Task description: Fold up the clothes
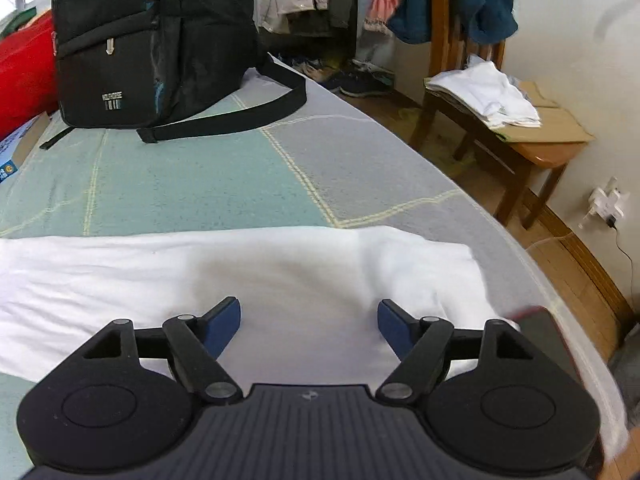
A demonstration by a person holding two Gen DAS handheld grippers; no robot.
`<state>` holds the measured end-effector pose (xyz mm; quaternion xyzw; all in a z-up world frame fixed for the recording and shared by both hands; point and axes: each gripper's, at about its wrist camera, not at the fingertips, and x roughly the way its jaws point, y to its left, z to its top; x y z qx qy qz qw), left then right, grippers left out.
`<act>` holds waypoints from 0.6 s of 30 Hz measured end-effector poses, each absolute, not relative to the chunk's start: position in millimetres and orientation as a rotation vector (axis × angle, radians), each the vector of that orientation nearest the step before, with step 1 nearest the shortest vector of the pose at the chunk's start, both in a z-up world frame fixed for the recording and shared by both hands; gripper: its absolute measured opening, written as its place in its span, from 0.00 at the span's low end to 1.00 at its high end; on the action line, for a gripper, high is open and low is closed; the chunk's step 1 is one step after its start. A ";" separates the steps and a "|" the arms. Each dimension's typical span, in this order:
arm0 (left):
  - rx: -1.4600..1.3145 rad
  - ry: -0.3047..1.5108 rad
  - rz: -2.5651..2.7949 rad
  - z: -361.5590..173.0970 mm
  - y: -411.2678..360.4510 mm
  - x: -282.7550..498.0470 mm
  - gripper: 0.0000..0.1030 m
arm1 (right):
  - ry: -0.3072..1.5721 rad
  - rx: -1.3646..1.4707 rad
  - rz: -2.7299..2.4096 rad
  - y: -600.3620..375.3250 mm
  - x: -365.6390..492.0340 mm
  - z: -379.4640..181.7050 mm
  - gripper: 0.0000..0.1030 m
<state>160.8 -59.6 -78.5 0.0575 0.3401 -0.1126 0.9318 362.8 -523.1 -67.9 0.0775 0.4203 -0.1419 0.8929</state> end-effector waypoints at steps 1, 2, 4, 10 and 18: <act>0.108 0.696 -0.228 -78.1 -57.5 160.9 0.97 | 0.874 0.167 -0.273 -518.9 360.2 -62.5 0.79; 0.101 0.694 -0.226 -77.5 -55.8 160.7 0.97 | 0.865 0.167 -0.233 -506.3 361.6 -56.2 0.80; 0.092 0.691 -0.223 -76.3 -52.6 159.5 0.97 | 0.844 0.166 -0.154 -480.7 364.7 -43.6 0.87; 0.114 0.666 -0.196 -67.7 -44.5 150.4 0.97 | 0.822 0.127 0.059 -387.0 388.8 -36.2 0.89; 0.129 0.697 -0.105 -63.3 -20.6 140.9 0.97 | 0.894 0.093 0.028 -382.7 393.4 -77.7 0.91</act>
